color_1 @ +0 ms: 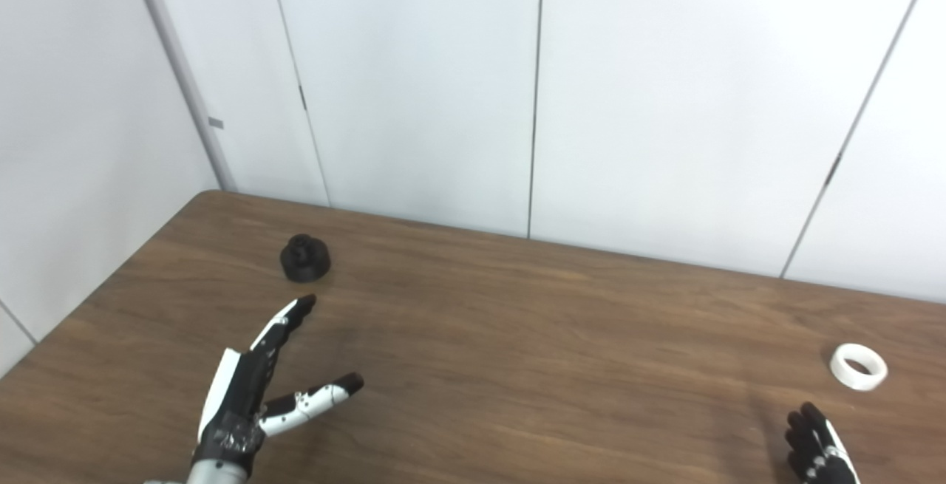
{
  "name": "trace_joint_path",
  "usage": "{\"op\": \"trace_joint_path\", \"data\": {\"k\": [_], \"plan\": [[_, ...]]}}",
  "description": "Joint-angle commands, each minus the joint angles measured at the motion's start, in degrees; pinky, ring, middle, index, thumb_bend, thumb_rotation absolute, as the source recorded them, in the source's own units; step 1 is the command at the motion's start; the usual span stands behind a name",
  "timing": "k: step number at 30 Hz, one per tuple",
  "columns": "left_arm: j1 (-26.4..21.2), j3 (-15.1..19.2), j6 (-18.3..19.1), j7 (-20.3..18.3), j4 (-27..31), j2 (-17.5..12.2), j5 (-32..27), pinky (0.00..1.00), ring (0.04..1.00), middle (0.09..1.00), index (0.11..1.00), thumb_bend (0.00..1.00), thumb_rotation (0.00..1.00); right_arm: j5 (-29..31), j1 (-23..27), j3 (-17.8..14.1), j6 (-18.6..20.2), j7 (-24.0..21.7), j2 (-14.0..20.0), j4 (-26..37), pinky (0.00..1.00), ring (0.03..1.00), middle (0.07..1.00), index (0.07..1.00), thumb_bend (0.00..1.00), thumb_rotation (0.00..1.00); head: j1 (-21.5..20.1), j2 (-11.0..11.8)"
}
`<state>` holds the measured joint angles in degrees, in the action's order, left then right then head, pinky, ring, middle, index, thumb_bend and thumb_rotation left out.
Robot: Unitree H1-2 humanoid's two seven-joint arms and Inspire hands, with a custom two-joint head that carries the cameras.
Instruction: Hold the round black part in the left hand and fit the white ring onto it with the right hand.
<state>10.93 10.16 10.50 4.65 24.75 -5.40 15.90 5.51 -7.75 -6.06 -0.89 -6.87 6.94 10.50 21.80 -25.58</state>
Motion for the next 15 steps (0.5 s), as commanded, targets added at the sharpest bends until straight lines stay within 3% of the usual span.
{"op": "trace_joint_path", "data": {"k": [1,8,15], "plan": [[-2.0,1.0,-0.1,0.8,1.2,-2.3,2.2,0.96,0.937,0.915,0.9,0.92,0.29,-0.2,0.1,0.3,0.2,0.5,0.1,0.2,0.98,0.944,0.925,0.926,0.65,1.0,-0.1,-0.1],[-7.1,3.9,5.0,0.8,-2.5,-7.7,5.9,0.97,0.947,0.92,0.892,0.9,0.31,-0.3,0.4,0.7,1.1,1.0,0.1,0.4,0.92,0.929,0.916,0.915,0.64,1.0,-0.5,-0.2],[-12.4,5.0,5.9,1.5,-10.9,-13.7,8.0,1.0,0.996,0.954,0.876,0.94,0.34,-1.1,0.3,1.3,0.6,1.5,0.3,0.4,0.9,0.93,0.921,0.923,0.64,1.0,-1.3,0.0]]}}
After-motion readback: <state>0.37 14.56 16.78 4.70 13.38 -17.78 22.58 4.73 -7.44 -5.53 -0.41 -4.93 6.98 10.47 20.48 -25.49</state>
